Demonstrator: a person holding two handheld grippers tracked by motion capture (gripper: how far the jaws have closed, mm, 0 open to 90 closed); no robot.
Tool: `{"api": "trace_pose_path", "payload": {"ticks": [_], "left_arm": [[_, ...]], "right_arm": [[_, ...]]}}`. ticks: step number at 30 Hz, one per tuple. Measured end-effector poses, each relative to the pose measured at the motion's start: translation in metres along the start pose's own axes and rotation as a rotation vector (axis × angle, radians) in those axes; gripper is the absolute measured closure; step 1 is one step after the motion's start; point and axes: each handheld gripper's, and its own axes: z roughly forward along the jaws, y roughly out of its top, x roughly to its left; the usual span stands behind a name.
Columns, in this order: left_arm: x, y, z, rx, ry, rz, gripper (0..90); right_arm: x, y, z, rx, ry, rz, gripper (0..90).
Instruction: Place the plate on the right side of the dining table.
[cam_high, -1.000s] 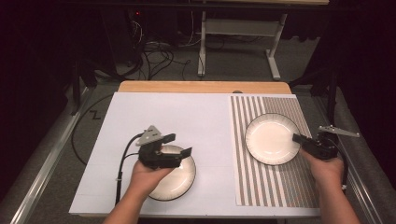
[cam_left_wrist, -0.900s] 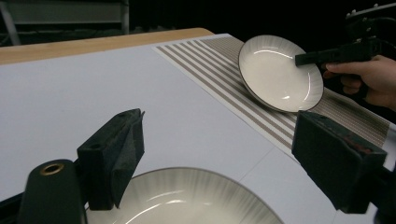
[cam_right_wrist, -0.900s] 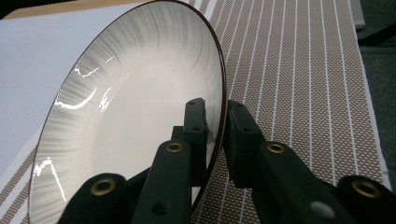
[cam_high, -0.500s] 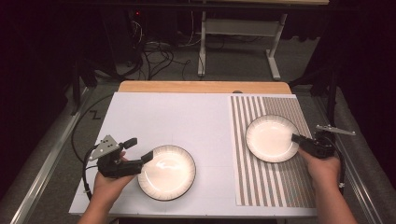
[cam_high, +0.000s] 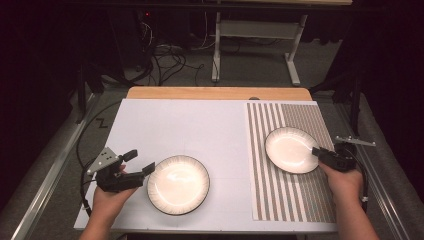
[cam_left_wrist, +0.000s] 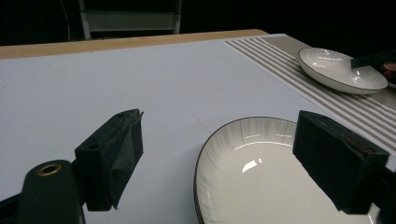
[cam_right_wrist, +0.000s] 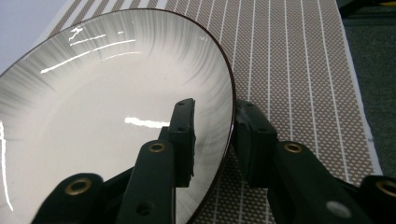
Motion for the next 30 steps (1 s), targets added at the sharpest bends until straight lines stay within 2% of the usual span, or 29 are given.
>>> {"api": "trace_pose_path", "payload": {"ticks": [3, 6, 8, 12, 16, 19, 22, 26, 30], "left_arm": [[0.001, -0.003, 0.001, 0.004, 0.016, -0.004, 16.0], [0.001, -0.004, 0.001, 0.004, 0.017, -0.003, 15.7], [0.0, -0.004, 0.001, 0.005, 0.017, 0.003, 15.6], [0.0, -0.006, 0.001, 0.008, 0.018, 0.001, 14.6], [0.0, -0.008, 0.001, 0.013, 0.021, -0.002, 13.0], [0.001, -0.009, 0.0, 0.005, 0.017, -0.01, 12.8], [0.0, -0.009, 0.0, -0.001, 0.019, -0.007, 12.5], [-0.002, -0.008, -0.002, -0.019, 0.02, -0.005, 10.3], [-0.003, -0.007, 0.0, -0.029, 0.028, 0.006, 4.6]], "right_arm": [[0.001, -0.002, -0.008, -0.066, -0.018, 0.002, 62.9], [0.011, -0.001, -0.02, -0.115, -0.005, -0.049, 58.8], [0.022, -0.001, -0.03, -0.154, 0.024, -0.091, 54.0], [0.054, -0.005, -0.048, -0.226, 0.101, -0.178, 43.6], [0.084, -0.013, -0.057, -0.278, 0.192, -0.234, 31.8], [0.102, -0.019, -0.058, -0.289, 0.237, -0.281, 21.9], [0.113, -0.024, -0.055, -0.303, 0.269, -0.327, 15.0], [0.122, -0.031, -0.053, -0.307, 0.312, -0.314, 1.5], [0.13, -0.035, -0.055, -0.309, 0.336, -0.333, 0.8]]}}
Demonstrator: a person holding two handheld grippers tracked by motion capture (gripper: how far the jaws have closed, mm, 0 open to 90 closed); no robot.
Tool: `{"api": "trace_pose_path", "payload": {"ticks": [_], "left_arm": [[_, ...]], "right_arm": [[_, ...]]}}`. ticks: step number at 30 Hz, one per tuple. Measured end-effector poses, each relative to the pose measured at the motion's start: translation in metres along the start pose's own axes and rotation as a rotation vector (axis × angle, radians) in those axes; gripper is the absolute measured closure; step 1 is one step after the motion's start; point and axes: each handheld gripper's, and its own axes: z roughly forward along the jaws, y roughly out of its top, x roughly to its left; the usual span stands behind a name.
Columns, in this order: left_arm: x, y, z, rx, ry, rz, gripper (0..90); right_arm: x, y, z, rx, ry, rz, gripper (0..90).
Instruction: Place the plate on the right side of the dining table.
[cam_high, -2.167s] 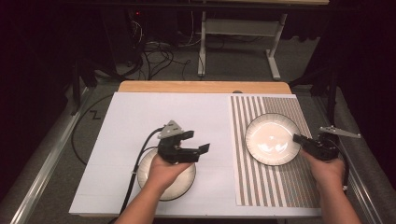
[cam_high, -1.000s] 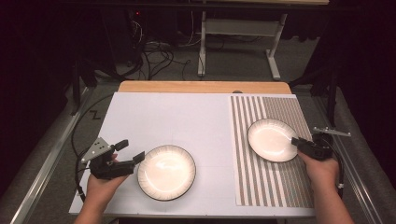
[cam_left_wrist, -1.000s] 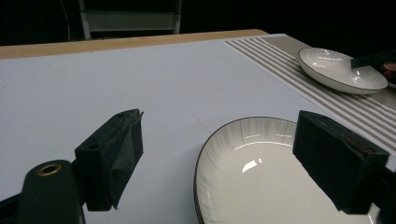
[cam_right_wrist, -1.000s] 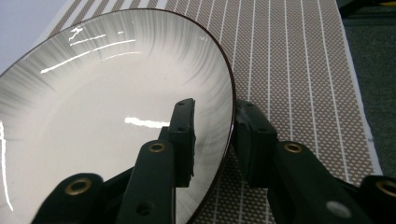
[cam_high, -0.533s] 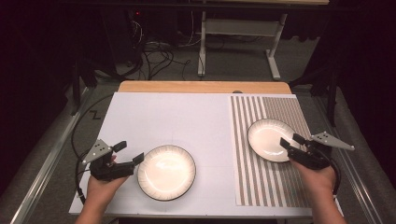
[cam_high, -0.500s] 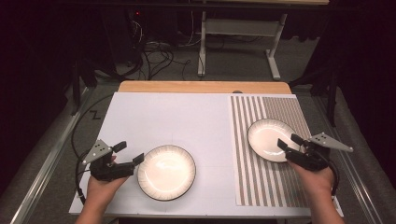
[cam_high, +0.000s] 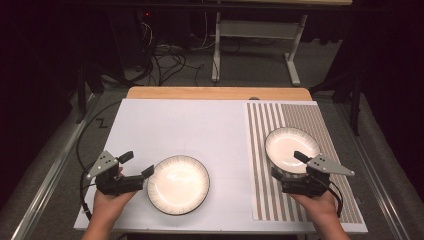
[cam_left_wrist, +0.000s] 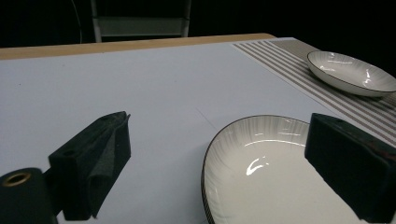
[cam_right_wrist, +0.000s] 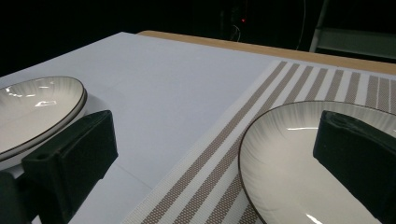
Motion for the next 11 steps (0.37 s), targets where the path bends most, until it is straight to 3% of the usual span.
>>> {"api": "trace_pose_path", "payload": {"ticks": [3, 11], "left_arm": [[-0.0004, 0.0007, 0.0005, -0.008, 0.002, 0.005, 0.5], [-0.0026, 0.0032, -0.0055, -0.053, 0.01, 0.025, 0.3]], "right_arm": [[0.0019, 0.001, 0.0003, -0.007, -0.001, -0.01, 0.8], [-0.0039, 0.0018, -0.0018, -0.012, -0.029, -0.018, 0.8]]}}
